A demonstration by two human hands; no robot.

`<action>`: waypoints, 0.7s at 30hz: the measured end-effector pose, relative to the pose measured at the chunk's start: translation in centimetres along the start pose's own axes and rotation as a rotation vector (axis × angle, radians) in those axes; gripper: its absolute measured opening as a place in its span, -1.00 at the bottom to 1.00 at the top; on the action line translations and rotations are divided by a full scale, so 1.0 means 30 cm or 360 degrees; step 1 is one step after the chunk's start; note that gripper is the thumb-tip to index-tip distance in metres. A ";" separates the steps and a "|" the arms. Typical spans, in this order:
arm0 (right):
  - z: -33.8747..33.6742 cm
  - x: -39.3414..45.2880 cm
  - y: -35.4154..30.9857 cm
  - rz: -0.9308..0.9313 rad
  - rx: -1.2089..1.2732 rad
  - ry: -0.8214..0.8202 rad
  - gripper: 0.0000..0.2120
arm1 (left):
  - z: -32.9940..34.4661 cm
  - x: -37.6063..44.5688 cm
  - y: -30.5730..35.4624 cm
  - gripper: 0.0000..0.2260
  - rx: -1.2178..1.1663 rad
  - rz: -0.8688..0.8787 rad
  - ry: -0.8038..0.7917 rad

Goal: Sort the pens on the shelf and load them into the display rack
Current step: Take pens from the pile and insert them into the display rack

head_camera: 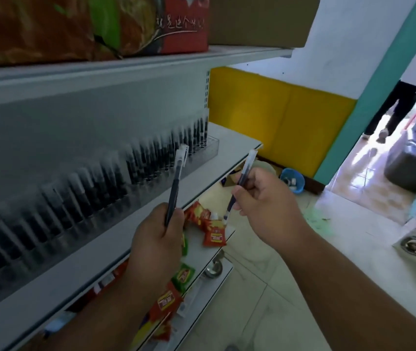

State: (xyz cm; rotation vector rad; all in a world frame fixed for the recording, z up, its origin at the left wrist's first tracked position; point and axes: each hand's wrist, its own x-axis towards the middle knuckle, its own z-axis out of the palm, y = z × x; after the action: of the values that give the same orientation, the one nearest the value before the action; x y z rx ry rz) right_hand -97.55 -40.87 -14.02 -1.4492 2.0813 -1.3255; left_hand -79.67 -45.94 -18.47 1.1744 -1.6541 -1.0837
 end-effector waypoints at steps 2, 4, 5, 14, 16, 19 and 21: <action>0.009 0.106 0.034 -0.0101 -0.0036 -0.0031 -0.95 | 0.031 0.047 -0.011 -0.68 0.0045 0.0014 0.0092; 0.022 0.223 0.056 -0.0190 -0.0024 -0.0056 -0.91 | 0.059 0.093 -0.014 -0.68 0.0111 0.0038 0.0147; 0.030 0.285 0.066 -0.0239 -0.0003 -0.0074 -0.88 | 0.077 0.115 -0.015 -0.68 0.0123 0.0044 0.0181; 0.082 0.762 0.106 -0.0761 -0.0068 -0.0203 -0.76 | 0.257 0.250 0.027 -0.69 0.0163 -0.0088 0.0576; 0.113 0.815 0.115 -0.0841 -0.0053 -0.0308 -0.78 | 0.293 0.255 0.038 -0.71 0.0072 -0.0159 0.0624; 0.156 0.856 0.139 -0.0872 -0.0143 -0.0431 -0.78 | 0.335 0.253 0.045 -0.72 0.0053 -0.0205 0.0650; 0.182 0.874 0.161 -0.0822 -0.0290 -0.0569 -0.83 | 0.349 0.256 0.050 -0.73 0.0100 -0.0201 0.0660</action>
State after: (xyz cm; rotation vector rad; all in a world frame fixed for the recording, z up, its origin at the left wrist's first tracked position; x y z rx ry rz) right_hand -108.82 -65.63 -14.04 -2.2221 1.6916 -0.9395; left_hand -91.66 -51.13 -19.12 1.4490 -1.3124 -0.7986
